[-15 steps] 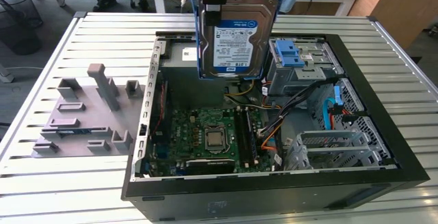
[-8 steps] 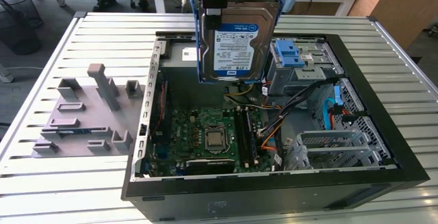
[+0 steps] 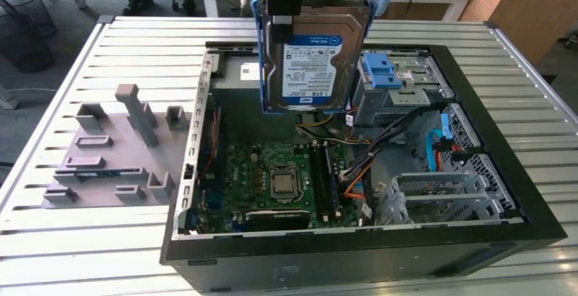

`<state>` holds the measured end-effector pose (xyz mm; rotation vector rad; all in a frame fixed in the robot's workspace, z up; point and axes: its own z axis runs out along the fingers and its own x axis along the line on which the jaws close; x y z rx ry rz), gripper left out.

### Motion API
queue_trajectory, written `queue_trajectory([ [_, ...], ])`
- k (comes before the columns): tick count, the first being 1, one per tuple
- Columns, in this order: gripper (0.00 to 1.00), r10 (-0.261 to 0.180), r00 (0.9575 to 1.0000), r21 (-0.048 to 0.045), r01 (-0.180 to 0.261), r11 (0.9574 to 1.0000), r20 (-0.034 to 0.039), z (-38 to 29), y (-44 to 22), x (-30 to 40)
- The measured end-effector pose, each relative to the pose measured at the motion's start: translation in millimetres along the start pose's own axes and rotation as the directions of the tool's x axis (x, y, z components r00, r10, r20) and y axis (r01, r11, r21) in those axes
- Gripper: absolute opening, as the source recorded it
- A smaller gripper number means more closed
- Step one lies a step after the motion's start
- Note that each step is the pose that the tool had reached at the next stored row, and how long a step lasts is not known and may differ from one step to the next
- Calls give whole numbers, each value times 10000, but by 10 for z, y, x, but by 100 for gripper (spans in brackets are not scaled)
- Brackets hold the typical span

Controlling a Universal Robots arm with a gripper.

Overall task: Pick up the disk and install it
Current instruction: 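Insert the disk into the insertion slot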

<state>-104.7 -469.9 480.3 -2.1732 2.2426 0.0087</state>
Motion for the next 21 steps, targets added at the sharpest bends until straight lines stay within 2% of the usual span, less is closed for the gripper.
queue_trajectory([
  [5, 36, -1, 10000, 0, 1, 10000, 1, 1, -21, 6],
  [13, 36, -2, 10000, -8, 2, 10000, -2, 2, -157, 2],
  [16, 36, 0, 10000, -7, 0, 10000, -58, 3, -175, 2],
  [21, 36, -1, 10000, -10, 1, 10000, -64, 4, -184, 17],
])
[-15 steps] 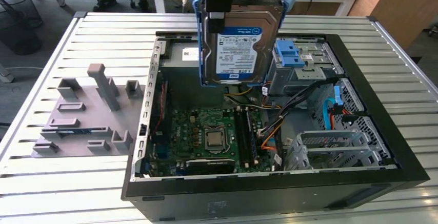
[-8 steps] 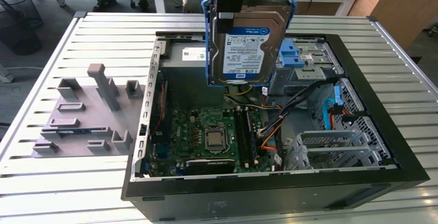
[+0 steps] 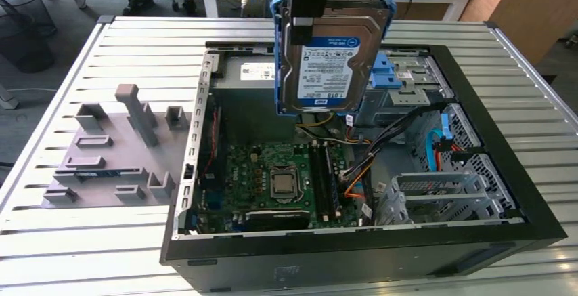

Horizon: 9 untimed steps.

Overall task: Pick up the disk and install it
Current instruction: 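Insert the disk into the insertion slot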

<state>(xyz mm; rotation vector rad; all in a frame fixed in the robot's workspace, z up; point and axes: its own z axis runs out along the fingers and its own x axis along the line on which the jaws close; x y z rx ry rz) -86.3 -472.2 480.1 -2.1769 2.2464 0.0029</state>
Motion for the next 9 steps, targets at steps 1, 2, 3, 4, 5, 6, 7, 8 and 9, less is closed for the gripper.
queue_trajectory([
  [1, 36, 1, 10000, -3, -1, 10000, 0, 1, -1, 9],
  [2, 36, 1, 10000, -6, -1, 10000, -1, 1, -3, 22],
  [3, 36, 0, 10000, -11, 0, 10000, -2, 1, -5, 37],
  [4, 36, 1, 10000, -15, -1, 10000, 0, 2, -7, 52],
  [5, 36, 1, 10000, -20, -1, 10000, 0, 3, -9, 70],
  [6, 36, 2, 10000, -25, -2, 10000, -2, 3, -12, 90],
  [7, 36, 2, 10000, -29, -2, 10000, -1, 3, -13, 108],
  [8, 36, 3, 10000, -34, -3, 10000, -1, 4, -15, 126],
  [9, 36, 3, 10000, -38, -3, 10000, -1, 4, -18, 144],
])
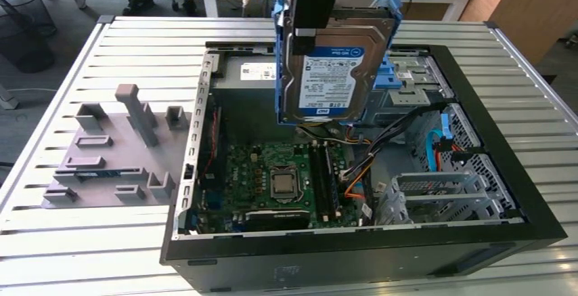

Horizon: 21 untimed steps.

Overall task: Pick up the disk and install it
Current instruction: 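Insert the disk into the insertion slot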

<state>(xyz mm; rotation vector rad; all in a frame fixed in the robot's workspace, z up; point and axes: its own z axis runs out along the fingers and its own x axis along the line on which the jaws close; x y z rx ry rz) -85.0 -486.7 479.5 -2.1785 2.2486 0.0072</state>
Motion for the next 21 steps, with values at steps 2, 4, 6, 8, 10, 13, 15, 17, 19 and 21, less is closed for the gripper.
queue_trajectory([
  [2, 36, 1, 10000, -10, -1, 10000, 0, 1, -6, 33],
  [4, 36, 4, 10000, -30, -4, 10000, -1, 1, -19, 57],
  [6, 36, 5, 10000, -62, -5, 10000, -2, 2, -37, 74],
  [8, 36, 5, 10000, -100, -5, 9999, -2, 3, -61, 88],
  [10, 36, 5, 10000, -109, -5, 9999, -2, 4, -72, 94],
  [13, 36, 6, 10000, -110, -6, 9999, -4, 3, -72, 94],
  [15, 36, 5, 10000, -110, -6, 9999, -3, 4, -72, 95],
  [17, 36, 4, 10000, -110, -4, 9999, -3, 6, -73, 107],
  [19, 36, 5, 10000, -110, -5, 9999, -3, 9, -73, 130],
  [21, 36, 5, 10000, -110, -5, 9999, -3, 13, -75, 161],
])
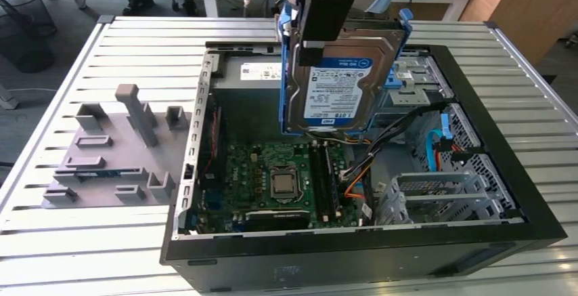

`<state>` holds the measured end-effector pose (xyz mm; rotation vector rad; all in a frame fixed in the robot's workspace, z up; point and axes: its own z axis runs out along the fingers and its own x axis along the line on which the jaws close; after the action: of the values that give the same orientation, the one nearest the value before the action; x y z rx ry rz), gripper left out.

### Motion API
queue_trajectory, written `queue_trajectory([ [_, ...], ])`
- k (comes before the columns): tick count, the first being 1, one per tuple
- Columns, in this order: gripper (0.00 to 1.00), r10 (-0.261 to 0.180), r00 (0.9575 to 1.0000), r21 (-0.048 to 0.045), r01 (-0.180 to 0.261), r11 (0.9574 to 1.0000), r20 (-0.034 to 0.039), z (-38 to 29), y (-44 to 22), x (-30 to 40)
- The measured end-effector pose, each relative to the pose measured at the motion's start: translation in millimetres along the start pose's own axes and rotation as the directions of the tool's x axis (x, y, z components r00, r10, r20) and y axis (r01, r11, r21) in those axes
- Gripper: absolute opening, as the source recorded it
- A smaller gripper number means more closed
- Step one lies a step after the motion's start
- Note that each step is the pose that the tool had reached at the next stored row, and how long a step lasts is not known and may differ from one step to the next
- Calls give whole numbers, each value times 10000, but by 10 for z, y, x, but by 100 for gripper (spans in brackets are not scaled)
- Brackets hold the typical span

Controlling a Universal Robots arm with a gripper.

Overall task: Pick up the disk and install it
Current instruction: 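Insert the disk into the insertion slot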

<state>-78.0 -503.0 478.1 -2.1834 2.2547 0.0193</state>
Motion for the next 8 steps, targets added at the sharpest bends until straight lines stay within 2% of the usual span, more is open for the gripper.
queue_trajectory([
  [8, 36, 1, 10000, 0, -1, 10000, 1, 13, -15, 144],
])
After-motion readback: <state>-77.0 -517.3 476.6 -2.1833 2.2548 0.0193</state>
